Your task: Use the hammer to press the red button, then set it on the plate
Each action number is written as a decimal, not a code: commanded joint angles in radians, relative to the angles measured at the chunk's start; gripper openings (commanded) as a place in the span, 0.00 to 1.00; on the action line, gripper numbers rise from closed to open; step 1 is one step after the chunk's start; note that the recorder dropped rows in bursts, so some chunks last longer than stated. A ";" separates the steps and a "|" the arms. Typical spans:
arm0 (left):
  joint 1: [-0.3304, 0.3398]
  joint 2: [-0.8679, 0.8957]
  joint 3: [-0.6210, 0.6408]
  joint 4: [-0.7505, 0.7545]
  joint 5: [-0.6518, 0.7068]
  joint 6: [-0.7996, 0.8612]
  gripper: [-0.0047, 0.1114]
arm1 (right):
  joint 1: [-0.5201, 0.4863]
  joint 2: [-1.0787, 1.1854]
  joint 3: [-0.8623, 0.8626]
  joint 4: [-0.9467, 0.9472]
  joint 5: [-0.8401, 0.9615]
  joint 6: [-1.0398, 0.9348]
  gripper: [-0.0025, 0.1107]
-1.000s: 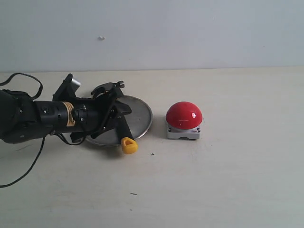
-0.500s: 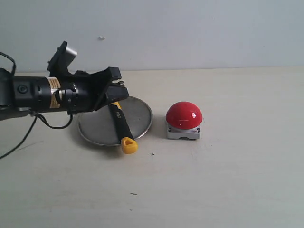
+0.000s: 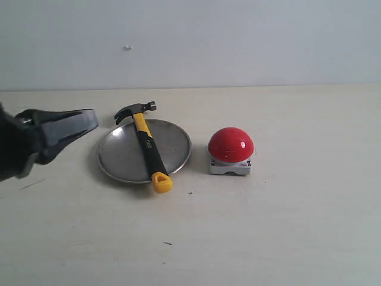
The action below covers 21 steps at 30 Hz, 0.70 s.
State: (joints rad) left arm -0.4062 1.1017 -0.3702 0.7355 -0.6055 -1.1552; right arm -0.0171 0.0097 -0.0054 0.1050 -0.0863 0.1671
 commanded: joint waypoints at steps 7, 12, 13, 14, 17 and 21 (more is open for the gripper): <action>-0.005 -0.556 0.234 -0.007 0.281 0.044 0.04 | -0.005 -0.005 0.005 -0.003 -0.006 -0.007 0.02; -0.005 -0.773 0.290 0.002 0.453 0.044 0.04 | -0.005 -0.005 0.005 -0.003 -0.006 -0.007 0.02; -0.005 -0.809 0.297 0.009 0.470 0.044 0.04 | -0.005 -0.005 0.005 -0.003 -0.006 -0.007 0.02; -0.005 -0.843 0.302 0.011 0.492 0.044 0.04 | -0.005 -0.005 0.005 -0.003 -0.006 -0.007 0.02; -0.005 -0.933 0.308 0.011 0.563 0.046 0.04 | -0.005 -0.005 0.005 -0.003 -0.006 -0.007 0.02; -0.005 -1.045 0.308 0.013 0.626 0.049 0.04 | -0.005 -0.005 0.005 -0.001 -0.006 -0.007 0.02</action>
State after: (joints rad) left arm -0.4062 0.1240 -0.0670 0.7432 -0.0331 -1.1134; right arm -0.0171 0.0097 -0.0054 0.1050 -0.0863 0.1671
